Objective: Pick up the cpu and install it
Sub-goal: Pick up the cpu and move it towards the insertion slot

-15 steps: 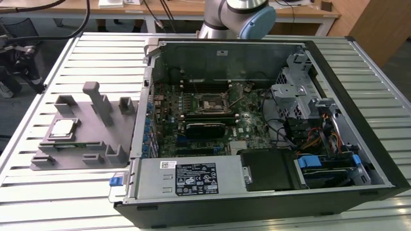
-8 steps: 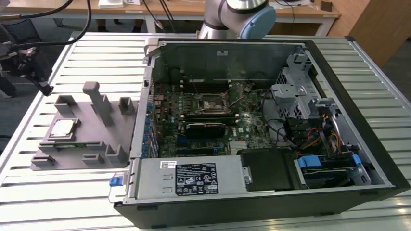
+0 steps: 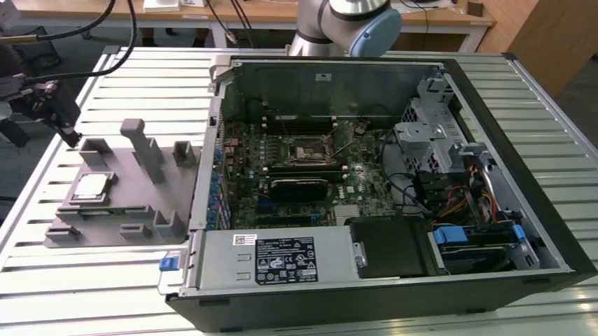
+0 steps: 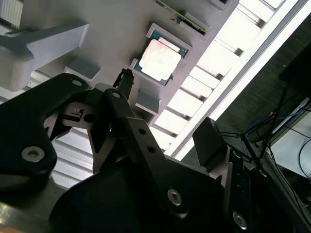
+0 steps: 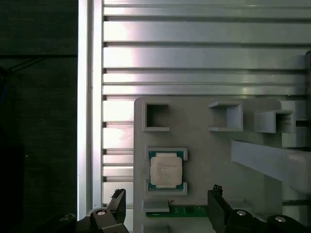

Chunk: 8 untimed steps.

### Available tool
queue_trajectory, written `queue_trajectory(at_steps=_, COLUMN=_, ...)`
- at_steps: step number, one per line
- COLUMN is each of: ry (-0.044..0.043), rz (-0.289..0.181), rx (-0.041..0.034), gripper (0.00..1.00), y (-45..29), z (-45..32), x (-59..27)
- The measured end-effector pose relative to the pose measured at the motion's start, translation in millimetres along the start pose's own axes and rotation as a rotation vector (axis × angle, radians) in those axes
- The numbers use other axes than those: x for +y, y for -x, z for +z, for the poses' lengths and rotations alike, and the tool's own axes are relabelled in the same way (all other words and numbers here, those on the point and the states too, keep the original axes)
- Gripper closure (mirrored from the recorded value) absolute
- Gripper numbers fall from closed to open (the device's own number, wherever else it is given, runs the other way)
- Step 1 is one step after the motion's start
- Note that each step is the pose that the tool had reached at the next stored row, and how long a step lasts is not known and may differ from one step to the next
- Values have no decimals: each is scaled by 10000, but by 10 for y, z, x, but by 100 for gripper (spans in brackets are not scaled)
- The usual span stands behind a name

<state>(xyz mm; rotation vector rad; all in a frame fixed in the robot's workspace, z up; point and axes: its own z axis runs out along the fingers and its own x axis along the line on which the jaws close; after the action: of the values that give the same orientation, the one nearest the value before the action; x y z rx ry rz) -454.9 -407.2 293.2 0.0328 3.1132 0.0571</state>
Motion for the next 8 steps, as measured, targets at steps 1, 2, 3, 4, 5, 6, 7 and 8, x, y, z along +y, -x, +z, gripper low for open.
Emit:
queue_trajectory(at_steps=1, ry=0, rz=0, rx=-1, gripper=24, y=0, z=18, x=-4)
queue_trajectory(at_steps=2, ry=0, rz=0, rx=-1, gripper=24, y=-1, z=36, x=-7)
queue_trajectory(at_steps=3, ry=0, rz=1, rx=-1, gripper=24, y=-2, z=54, x=-9)
queue_trajectory(at_steps=4, ry=1, rz=-1, rx=-2, gripper=24, y=-2, z=72, x=-12)
queue_trajectory(at_steps=5, ry=0, rz=-7, rx=0, gripper=24, y=-2, z=89, x=-15)
queue_trajectory(at_steps=6, ry=1, rz=-21, rx=-1, gripper=24, y=-3, z=108, x=-18)
queue_trajectory(at_steps=7, ry=1, rz=-56, rx=1, gripper=24, y=-3, z=126, x=-22)
queue_trajectory(at_steps=8, ry=3, rz=-112, rx=4, gripper=24, y=-4, z=144, x=-26)
